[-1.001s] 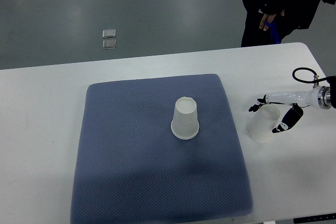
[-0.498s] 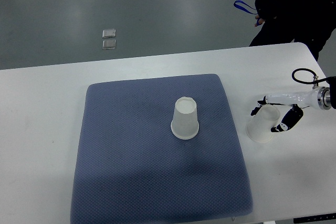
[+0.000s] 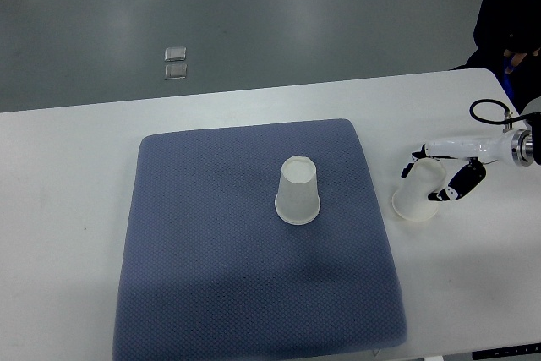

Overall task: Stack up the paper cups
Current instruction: 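Lift the cup with the right hand and lower it onto the cushion cup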

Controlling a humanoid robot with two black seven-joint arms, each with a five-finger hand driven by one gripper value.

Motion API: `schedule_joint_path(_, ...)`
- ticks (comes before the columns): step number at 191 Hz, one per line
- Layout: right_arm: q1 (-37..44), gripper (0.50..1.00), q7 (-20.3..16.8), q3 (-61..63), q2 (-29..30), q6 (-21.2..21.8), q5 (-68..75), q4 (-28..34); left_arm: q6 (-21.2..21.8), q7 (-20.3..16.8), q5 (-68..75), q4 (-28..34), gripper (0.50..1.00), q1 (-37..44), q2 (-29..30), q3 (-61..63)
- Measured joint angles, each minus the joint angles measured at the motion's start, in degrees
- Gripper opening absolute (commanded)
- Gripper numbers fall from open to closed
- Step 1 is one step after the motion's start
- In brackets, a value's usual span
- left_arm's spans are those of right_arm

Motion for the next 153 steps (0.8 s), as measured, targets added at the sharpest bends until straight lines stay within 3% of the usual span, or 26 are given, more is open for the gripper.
schedule_joint_path(30,5.65,0.641,2.57,0.78,-0.75,4.44,2.95,0.03,0.0,0.0,0.0,0.0,1.0,0.0,0.0,0.0)
schedule_joint_path(75,10.89,0.639,2.92,8.25,0.32,14.15,7.74,0.8,0.0,0.0,0.0,0.0,1.0,0.01,0.0,0.0)
schedule_joint_path(153,14.94,0.641,0.67,12.72,7.43,15.29,8.71,5.65,-0.02,0.0,0.0,0.0,1.0,0.0,0.0,0.0)
